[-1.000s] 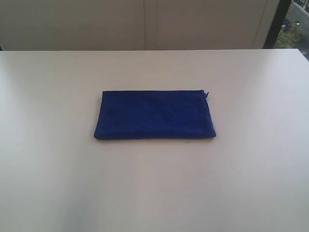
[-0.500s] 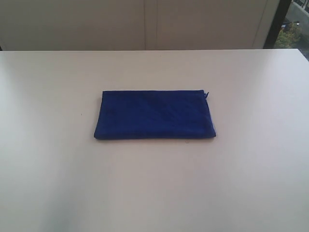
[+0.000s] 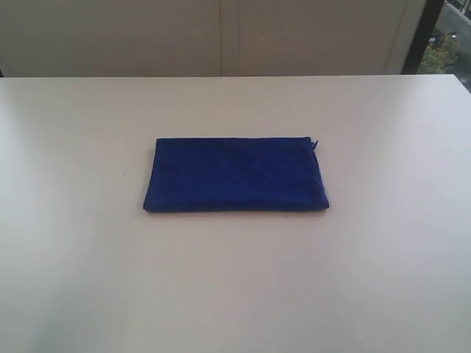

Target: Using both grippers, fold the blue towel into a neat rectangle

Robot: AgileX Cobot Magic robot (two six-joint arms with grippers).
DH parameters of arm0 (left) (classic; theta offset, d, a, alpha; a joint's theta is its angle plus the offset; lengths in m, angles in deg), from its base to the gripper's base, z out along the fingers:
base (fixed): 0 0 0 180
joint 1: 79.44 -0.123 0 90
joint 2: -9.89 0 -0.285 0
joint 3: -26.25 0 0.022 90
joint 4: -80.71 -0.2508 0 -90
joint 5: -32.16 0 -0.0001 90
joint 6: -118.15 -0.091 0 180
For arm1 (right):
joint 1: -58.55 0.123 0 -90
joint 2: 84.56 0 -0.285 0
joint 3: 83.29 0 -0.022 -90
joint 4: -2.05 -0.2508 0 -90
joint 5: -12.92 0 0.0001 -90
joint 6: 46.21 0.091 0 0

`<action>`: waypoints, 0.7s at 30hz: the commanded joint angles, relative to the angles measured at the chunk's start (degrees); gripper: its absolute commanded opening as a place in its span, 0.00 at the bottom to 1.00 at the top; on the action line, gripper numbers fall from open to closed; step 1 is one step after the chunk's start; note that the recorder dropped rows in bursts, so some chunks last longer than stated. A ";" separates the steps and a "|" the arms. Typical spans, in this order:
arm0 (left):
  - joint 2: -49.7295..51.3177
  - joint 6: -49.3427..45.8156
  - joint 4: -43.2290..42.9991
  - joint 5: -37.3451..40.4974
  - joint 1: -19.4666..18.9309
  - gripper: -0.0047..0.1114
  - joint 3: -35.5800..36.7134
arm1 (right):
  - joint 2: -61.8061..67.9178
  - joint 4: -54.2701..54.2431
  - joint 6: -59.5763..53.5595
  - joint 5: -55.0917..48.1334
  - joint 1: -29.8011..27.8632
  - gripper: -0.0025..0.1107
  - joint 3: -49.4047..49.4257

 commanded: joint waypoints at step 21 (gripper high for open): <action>-0.46 11.49 -7.07 -7.39 -0.20 0.04 4.47 | -0.28 0.21 0.05 0.82 -0.32 0.02 0.30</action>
